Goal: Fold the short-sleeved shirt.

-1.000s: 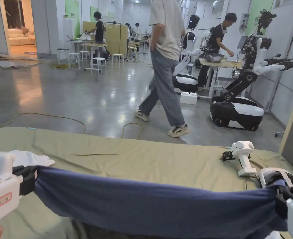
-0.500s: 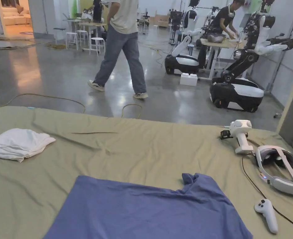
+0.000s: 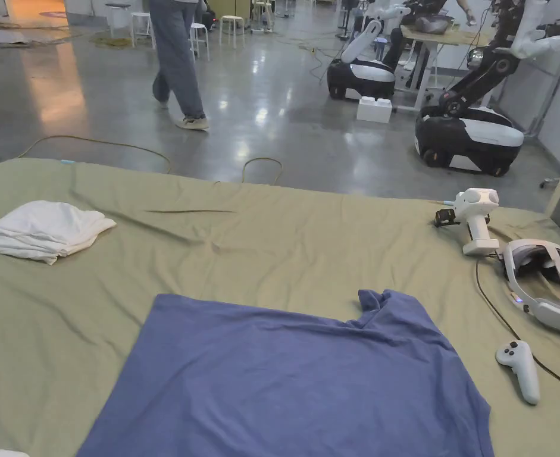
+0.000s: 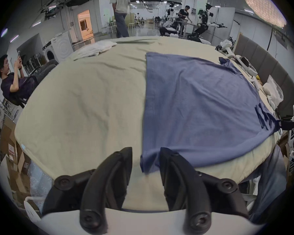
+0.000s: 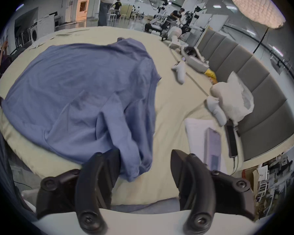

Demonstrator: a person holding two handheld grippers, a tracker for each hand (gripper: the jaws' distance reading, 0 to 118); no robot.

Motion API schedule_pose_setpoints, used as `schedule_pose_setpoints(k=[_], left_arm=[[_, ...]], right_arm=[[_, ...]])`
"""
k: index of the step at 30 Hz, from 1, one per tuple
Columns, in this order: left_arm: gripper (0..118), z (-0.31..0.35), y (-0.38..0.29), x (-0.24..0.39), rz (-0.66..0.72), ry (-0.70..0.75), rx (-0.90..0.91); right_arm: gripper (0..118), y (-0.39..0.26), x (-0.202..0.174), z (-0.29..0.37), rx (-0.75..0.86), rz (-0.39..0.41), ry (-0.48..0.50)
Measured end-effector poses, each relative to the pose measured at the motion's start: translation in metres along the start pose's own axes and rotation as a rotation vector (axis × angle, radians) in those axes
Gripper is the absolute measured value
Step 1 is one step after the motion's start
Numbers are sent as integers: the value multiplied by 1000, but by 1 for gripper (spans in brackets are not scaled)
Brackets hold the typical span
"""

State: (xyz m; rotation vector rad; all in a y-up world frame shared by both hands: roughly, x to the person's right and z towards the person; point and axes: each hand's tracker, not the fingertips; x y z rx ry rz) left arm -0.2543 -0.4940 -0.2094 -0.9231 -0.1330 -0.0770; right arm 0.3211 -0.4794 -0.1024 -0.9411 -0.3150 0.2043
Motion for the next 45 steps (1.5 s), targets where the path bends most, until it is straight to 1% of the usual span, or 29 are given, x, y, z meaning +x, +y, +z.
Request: schedule_pose_setpoints(k=[1,3,6,10,14,17,19,20,21,22,23,24,25,26,27,28,31,36,37,39,40,45], left_arm=[[46,4,7,0,6,-8,26],[48,14,20,7,19,-27,90],[48,20,40,21,20,-72,191],[48,27,65,49,3,-81,355],[48,39,91,73,15,-79,530],[48,46,107,89,-24,-28,607],[47,50,115,96,-50,-4,654],[46,53,119,99,-49,9,682],[45,55,122,101,-41,14,704],[40,59,124,102,-28,27,725],[31,61,127,103,-15,36,743],[22,64,128,103,-1,47,764],[18,66,129,103,18,67,780],[9,68,130,102,30,62,787],[1,70,131,102,40,57,790],[0,72,132,101,47,64,794],[0,75,130,96,61,55,806],[0,76,126,80,71,43,748],[0,75,123,74,80,42,719],[0,72,117,58,86,-15,621],[0,69,112,51,94,-14,576],[0,45,82,19,71,-31,248]], right_arm=[[66,7,2,7,40,-20,1],[66,22,4,19,106,-59,-3],[66,46,0,33,251,-126,53],[66,79,-19,43,418,-181,109],[66,111,-45,50,577,-203,75],[64,130,-59,59,674,-216,50],[61,140,-65,62,731,-237,54],[58,146,-68,65,744,-249,52],[48,149,-70,68,769,-264,54],[33,152,-72,71,799,-279,60],[20,155,-73,74,807,-283,57],[14,157,-75,77,814,-290,50],[8,158,-76,80,832,-305,54],[0,159,-75,81,860,-314,86],[0,159,-76,83,865,-314,84],[0,158,-76,87,878,-319,72],[0,157,-74,91,895,-324,84],[0,157,-69,87,872,-322,83],[0,156,-69,85,861,-321,81],[0,153,-68,82,839,-317,85],[0,152,-67,80,822,-312,91],[0,143,-71,66,761,-281,97]])
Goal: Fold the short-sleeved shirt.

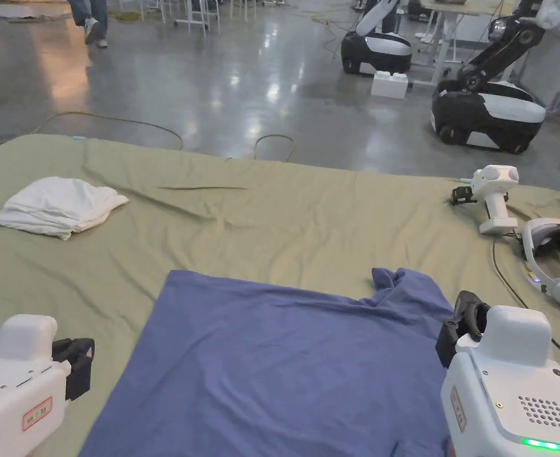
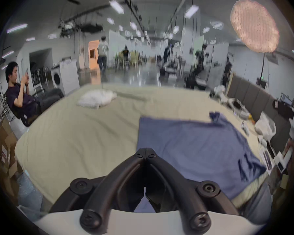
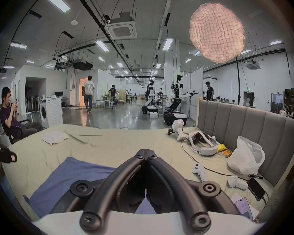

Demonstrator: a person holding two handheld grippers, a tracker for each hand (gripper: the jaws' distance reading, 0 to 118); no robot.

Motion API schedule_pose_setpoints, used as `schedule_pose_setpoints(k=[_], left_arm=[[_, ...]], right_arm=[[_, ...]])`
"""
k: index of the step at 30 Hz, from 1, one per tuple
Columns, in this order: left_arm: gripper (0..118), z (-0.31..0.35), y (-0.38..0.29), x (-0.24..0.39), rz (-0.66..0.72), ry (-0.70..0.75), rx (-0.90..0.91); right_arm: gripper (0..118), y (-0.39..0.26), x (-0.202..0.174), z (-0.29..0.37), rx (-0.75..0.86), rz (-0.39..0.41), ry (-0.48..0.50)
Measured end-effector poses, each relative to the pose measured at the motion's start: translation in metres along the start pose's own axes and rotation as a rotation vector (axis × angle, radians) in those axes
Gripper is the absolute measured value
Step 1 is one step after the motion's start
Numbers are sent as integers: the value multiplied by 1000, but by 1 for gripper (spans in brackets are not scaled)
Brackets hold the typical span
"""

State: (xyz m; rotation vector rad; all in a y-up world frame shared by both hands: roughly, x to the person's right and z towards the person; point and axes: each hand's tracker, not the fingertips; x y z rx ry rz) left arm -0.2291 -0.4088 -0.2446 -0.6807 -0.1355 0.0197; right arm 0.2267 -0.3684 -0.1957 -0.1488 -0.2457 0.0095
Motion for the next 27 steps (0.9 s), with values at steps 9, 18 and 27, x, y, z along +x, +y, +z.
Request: schedule_pose_setpoints(k=[9,18,27], left_arm=[[49,-38,-64,-30,85,-44,-410],[62,-80,-99,-32,103,70,-534],[16,-67,-98,-5,49,81,-508]], right_arm=[[0,-27,-1,-6,-103,8,28],[0,-41,2,-6,-162,17,25],[0,-51,29,7,-262,42,-20]])
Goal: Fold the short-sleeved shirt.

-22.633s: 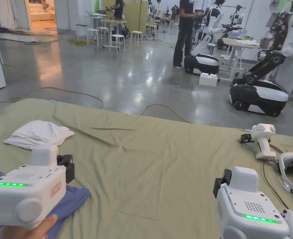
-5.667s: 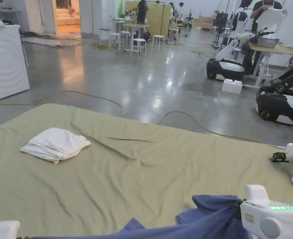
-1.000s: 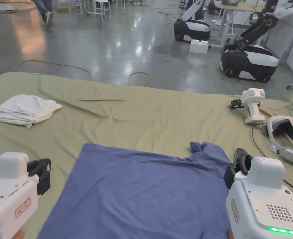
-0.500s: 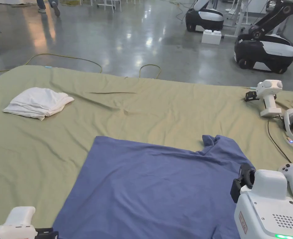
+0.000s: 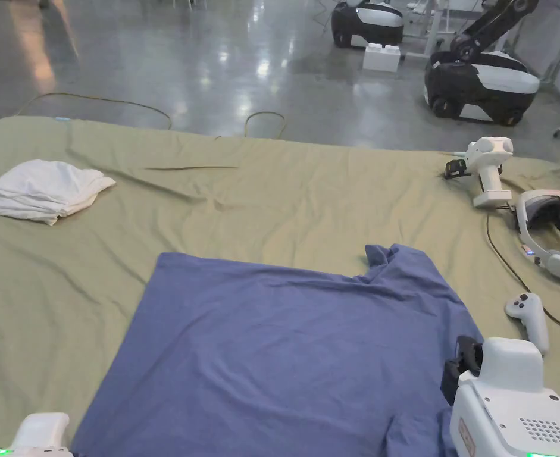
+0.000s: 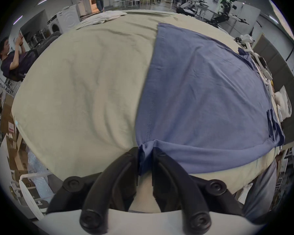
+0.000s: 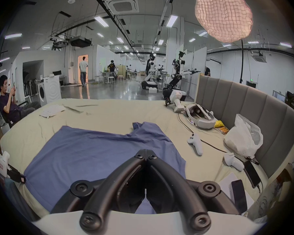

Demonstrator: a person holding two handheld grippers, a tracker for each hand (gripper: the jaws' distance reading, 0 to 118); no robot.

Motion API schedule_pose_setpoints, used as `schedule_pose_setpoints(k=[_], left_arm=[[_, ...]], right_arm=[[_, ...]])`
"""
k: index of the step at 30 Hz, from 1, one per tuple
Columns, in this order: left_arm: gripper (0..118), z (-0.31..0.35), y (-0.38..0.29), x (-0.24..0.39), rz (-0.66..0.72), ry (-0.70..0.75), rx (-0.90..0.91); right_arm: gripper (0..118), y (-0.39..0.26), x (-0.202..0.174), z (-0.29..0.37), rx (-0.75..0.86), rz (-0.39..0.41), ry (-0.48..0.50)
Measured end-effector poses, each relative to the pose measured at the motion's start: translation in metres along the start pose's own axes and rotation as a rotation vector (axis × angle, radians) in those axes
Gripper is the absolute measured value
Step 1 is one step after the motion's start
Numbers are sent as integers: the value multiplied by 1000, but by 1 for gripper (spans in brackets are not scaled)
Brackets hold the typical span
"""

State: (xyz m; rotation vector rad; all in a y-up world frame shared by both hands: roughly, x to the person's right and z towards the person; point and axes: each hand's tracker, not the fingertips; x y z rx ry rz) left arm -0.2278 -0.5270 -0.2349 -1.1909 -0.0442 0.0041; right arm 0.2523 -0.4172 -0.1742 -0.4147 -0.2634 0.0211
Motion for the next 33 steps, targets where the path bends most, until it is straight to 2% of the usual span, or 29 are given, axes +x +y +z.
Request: schedule_pose_setpoints(k=[2,3,6,7,11,14,17,20,23,26,28,33], left_arm=[[13,3,1,-2,-2,-7,-3],[12,5,2,-3,3,-13,-2],[12,9,0,-4,-3,-21,3],[12,8,0,-4,-12,-21,5],[12,8,0,-5,-12,-21,9],[12,8,-1,-7,-13,-26,9],[12,8,-2,-6,-18,-29,10],[12,6,-2,-7,-9,-34,11],[12,8,-3,-8,-2,-39,16],[12,10,-5,-9,1,-44,24],[12,14,-5,-9,-8,-47,35],[12,33,8,-9,-11,-94,146]], right_arm=[[0,-6,13,1,-81,33,-32],[9,-11,20,2,-117,41,-36],[60,-31,48,5,-269,42,-14],[64,-39,58,5,-338,44,-8],[64,-77,85,5,-496,40,-24],[64,-100,96,-1,-622,18,13],[64,-117,96,-12,-681,7,77],[47,-131,90,-26,-700,29,58],[10,-130,87,-21,-667,-12,57],[8,-125,89,-17,-678,-5,74],[8,-117,92,-10,-654,-29,69],[8,-74,86,2,-575,6,74]])
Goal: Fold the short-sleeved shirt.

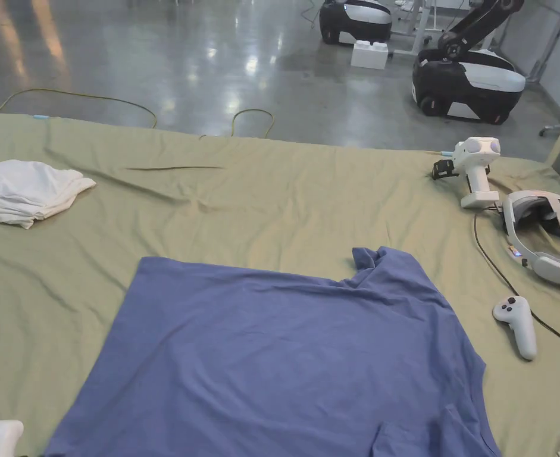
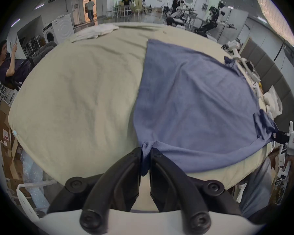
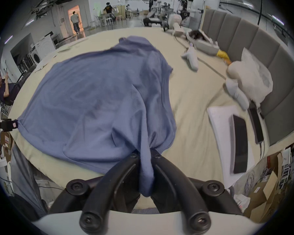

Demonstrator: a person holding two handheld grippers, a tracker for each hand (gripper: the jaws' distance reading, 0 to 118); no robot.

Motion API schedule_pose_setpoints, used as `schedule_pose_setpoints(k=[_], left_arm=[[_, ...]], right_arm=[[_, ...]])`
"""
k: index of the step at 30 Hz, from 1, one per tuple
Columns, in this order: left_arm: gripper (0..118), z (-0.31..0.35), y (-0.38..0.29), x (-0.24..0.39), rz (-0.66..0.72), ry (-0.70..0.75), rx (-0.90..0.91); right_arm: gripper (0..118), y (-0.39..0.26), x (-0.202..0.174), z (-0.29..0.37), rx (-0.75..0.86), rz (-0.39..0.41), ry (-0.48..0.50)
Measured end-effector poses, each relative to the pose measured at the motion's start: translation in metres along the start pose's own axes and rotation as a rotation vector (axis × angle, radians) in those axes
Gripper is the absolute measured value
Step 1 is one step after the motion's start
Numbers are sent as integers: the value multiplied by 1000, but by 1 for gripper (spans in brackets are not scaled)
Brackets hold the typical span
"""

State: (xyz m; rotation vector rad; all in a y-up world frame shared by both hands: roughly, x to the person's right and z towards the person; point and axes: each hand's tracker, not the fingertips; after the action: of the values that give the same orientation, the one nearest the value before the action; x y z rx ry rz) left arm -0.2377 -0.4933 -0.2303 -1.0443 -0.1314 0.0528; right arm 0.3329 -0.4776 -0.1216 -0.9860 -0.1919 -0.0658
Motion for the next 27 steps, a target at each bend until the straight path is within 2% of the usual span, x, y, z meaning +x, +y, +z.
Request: schedule_pose_setpoints(k=[4,11,17,20,21,23,25,27], left_arm=[[12,3,40,5,8,-14,69],[11,-27,126,9,24,-16,122],[11,-75,174,8,42,-25,72],[11,-92,182,14,29,-11,34],[11,-98,185,16,19,-9,21],[12,-106,185,23,-5,3,7],[24,-109,185,27,-24,16,-7],[26,-119,184,25,-38,22,8]], right_arm=[[8,44,-6,5,65,28,-5],[8,133,-4,-31,97,13,-29],[8,175,-1,-88,41,-18,-5],[9,180,0,-118,-43,-43,1],[13,180,0,-124,-41,-44,-4],[31,177,-1,-135,-57,-47,-15],[36,171,-4,-132,-51,-40,-51],[37,167,-4,-121,-22,-52,-48]])
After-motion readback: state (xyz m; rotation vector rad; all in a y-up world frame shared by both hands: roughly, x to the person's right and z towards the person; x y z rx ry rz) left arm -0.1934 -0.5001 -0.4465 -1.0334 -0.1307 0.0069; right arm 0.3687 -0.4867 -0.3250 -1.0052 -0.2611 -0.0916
